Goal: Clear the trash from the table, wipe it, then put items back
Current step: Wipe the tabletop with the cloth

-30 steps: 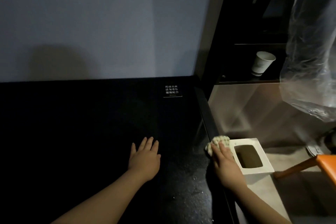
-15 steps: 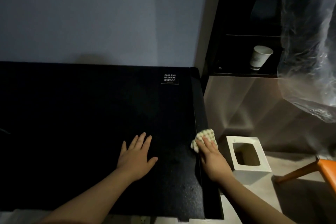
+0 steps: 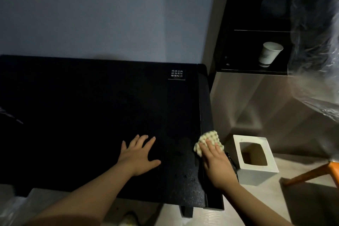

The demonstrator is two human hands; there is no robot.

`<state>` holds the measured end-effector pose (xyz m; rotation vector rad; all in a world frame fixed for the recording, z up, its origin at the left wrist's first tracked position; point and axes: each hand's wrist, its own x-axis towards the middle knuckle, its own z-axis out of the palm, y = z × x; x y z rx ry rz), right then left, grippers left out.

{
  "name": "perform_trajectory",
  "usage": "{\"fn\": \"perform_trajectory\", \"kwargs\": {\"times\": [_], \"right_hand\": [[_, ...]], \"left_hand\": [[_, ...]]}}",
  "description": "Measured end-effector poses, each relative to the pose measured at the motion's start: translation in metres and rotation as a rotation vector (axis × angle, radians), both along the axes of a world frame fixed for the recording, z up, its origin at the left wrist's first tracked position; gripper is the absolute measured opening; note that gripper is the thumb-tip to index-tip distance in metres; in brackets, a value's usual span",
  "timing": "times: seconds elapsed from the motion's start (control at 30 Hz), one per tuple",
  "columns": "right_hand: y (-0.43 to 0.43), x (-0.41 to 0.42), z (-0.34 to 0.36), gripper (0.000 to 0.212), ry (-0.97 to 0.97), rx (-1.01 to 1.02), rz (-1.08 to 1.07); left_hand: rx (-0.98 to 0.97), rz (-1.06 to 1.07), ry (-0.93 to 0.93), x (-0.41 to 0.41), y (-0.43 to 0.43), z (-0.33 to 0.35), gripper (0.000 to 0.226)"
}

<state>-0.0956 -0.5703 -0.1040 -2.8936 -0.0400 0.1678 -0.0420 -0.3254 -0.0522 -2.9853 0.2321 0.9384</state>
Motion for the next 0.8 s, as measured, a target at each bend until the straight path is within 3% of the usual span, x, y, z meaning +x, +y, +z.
{"fn": "perform_trajectory", "kwargs": {"times": [0.17,0.23,0.37,0.47,0.6,0.67,0.8], "right_hand": [[0.011,-0.046,-0.01,0.04,-0.142,0.052,0.03],[0.012,-0.058,-0.014,0.052,-0.063,0.024,0.026],[0.011,-0.022,-0.007,0.045,-0.065,-0.017,0.034],[0.013,0.01,0.002,0.061,-0.003,-0.037,-0.046],[0.026,-0.031,-0.002,0.046,-0.057,-0.002,0.055],[0.025,-0.055,-0.005,0.052,-0.045,-0.017,0.144],[0.01,-0.014,-0.004,0.047,0.038,0.001,0.125]], "left_hand": [[-0.013,-0.004,0.005,0.0,0.0,0.0,0.084],[-0.008,-0.004,0.001,-0.001,0.0,-0.001,0.084],[-0.005,-0.003,-0.013,0.0,-0.001,-0.002,0.084],[-0.004,-0.006,-0.01,0.0,-0.001,-0.001,0.084],[-0.028,-0.02,-0.014,0.0,0.002,-0.001,0.085],[-0.04,-0.031,-0.012,0.001,0.004,0.0,0.085],[-0.042,-0.038,0.01,0.004,0.005,0.002,0.086]]}}
